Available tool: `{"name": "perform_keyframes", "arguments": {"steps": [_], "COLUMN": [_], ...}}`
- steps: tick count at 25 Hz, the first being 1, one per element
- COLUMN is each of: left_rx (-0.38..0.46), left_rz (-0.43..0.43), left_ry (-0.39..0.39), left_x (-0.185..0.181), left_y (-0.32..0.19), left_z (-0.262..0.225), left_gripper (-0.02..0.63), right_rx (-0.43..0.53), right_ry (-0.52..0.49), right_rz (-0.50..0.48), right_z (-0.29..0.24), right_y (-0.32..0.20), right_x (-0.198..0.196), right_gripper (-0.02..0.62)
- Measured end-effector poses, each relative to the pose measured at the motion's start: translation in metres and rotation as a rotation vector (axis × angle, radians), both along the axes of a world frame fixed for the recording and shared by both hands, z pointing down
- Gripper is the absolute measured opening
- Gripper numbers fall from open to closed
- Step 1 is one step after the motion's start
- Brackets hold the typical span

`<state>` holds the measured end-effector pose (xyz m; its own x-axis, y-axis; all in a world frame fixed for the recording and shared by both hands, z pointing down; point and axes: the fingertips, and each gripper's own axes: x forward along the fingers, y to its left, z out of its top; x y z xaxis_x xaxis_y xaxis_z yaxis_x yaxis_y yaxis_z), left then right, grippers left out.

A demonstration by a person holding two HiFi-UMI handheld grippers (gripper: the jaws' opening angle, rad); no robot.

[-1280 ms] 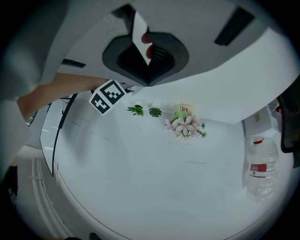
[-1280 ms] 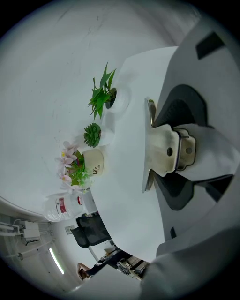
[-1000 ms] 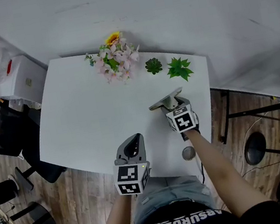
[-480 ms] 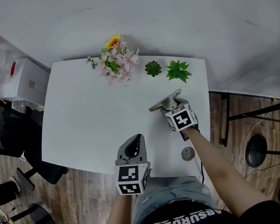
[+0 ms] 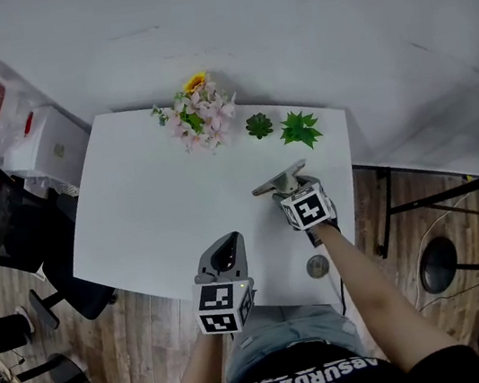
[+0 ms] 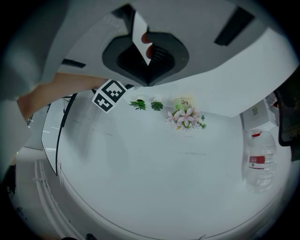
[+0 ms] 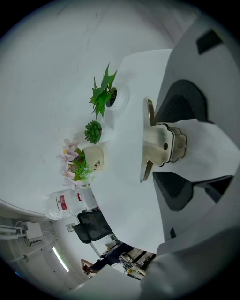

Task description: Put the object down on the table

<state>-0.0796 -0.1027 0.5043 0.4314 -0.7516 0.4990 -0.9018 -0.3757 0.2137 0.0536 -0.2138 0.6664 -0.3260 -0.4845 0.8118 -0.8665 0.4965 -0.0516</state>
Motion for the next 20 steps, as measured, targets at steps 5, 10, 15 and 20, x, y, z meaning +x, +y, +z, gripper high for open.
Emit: {"name": "perform_keyframes", "arguments": {"steps": [5, 10, 15, 20], "left_rx": [0.016, 0.029, 0.036, 0.038], "left_rz": [0.001, 0.004, 0.012, 0.010], "left_ry": [0.001, 0.001, 0.001, -0.004], "left_x": [0.002, 0.006, 0.007, 0.006], "left_y": [0.000, -0.003, -0.004, -0.004], "left_z": [-0.010, -0.014, -0.018, -0.019], "left_gripper": [-0.003, -0.003, -0.003, -0.003], "right_rx": [0.039, 0.076, 0.103, 0.157], "right_ry": [-0.037, -0.093, -0.119, -0.170], "right_rz": [0.013, 0.010, -0.002, 0.005], "right_z": [-0.022, -0.042, -0.058, -0.079], "right_y": [0.002, 0.005, 0.012, 0.017], "right_x": [0.001, -0.001, -0.004, -0.006], "right_gripper": [0.302, 0.301, 0.301, 0.301]}}
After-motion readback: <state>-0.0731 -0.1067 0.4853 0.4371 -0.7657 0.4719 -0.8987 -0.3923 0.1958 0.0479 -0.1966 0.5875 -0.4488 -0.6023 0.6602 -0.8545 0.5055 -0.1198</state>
